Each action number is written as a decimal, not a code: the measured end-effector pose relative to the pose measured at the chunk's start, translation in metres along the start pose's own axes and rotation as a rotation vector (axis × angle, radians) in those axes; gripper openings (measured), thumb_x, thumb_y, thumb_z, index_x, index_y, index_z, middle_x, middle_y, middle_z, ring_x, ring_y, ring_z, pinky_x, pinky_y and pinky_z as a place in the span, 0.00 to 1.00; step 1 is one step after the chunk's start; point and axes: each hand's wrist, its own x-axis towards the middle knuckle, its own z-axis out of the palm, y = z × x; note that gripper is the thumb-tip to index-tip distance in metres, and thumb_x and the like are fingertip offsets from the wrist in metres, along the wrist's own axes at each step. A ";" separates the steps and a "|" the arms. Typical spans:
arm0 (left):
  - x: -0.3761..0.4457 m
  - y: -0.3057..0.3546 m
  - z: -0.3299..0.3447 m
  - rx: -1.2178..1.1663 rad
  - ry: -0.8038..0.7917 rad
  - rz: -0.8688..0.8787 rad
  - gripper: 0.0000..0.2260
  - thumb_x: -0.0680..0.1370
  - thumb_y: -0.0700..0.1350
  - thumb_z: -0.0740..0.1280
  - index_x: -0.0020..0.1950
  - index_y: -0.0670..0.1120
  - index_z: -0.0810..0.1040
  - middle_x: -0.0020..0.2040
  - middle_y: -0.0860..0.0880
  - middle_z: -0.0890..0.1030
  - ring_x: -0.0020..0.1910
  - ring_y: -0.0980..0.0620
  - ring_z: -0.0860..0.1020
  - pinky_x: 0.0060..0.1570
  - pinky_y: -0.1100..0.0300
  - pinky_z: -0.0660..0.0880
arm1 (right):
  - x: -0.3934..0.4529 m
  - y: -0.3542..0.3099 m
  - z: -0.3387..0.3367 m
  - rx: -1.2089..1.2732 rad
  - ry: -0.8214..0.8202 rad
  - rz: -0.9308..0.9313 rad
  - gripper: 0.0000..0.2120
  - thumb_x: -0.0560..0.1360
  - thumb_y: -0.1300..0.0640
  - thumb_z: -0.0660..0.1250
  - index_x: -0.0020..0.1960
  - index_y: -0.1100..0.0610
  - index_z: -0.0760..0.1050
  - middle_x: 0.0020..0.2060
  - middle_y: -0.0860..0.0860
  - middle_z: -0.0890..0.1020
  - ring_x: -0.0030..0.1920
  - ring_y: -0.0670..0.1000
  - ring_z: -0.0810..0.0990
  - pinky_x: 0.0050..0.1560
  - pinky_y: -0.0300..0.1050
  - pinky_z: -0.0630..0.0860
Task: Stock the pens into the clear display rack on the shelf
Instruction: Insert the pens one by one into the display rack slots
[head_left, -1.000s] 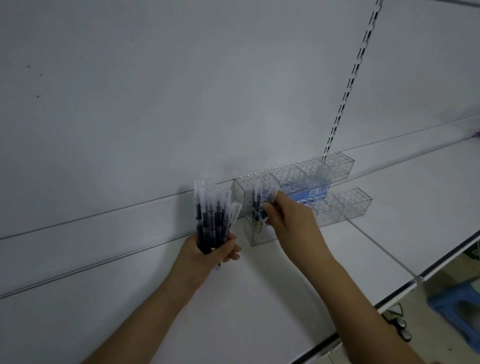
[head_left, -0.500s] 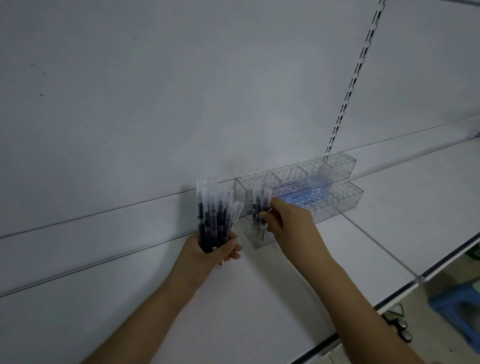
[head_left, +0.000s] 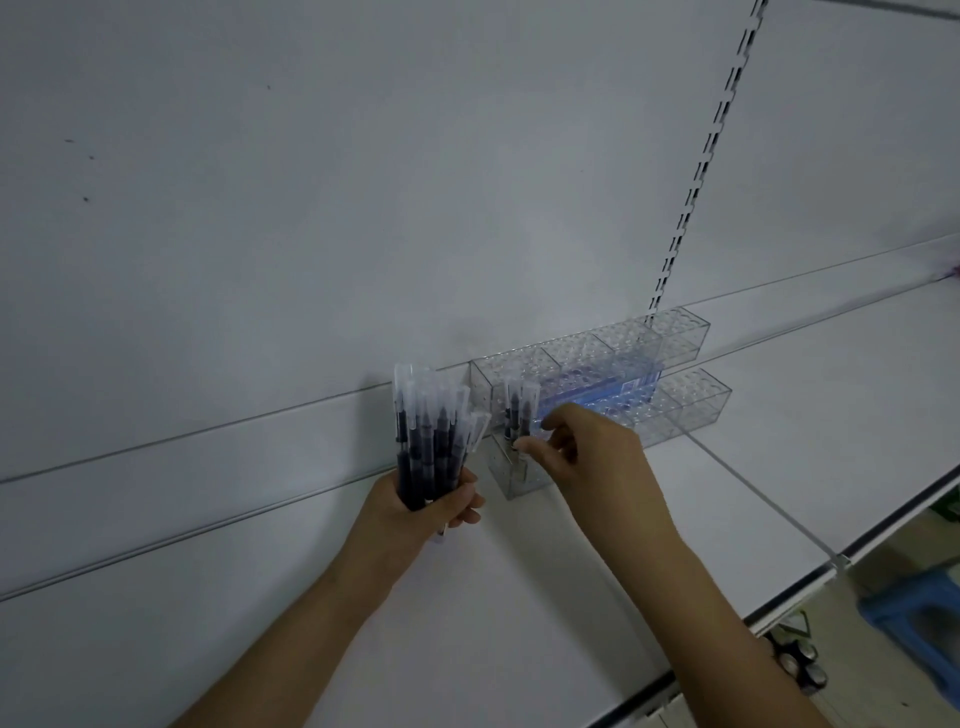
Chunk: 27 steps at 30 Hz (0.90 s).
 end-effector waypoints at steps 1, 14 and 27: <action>0.000 0.000 0.000 -0.013 -0.012 0.002 0.04 0.75 0.38 0.69 0.49 0.40 0.81 0.41 0.43 0.85 0.40 0.48 0.83 0.44 0.53 0.80 | -0.005 -0.002 -0.001 -0.005 0.062 -0.006 0.11 0.75 0.45 0.71 0.47 0.53 0.78 0.38 0.46 0.80 0.39 0.46 0.77 0.41 0.44 0.76; -0.002 0.000 0.000 0.027 -0.117 -0.005 0.05 0.76 0.36 0.69 0.51 0.40 0.82 0.39 0.43 0.84 0.36 0.52 0.82 0.36 0.61 0.76 | -0.025 -0.024 0.010 0.515 0.026 -0.021 0.03 0.75 0.56 0.72 0.43 0.54 0.80 0.36 0.44 0.84 0.37 0.45 0.82 0.41 0.41 0.78; 0.002 -0.004 0.001 0.074 -0.037 -0.016 0.02 0.76 0.37 0.69 0.43 0.42 0.80 0.34 0.47 0.82 0.35 0.52 0.80 0.31 0.57 0.76 | 0.018 -0.001 -0.048 0.505 0.369 0.041 0.04 0.80 0.58 0.64 0.47 0.55 0.75 0.38 0.46 0.84 0.41 0.44 0.85 0.47 0.55 0.81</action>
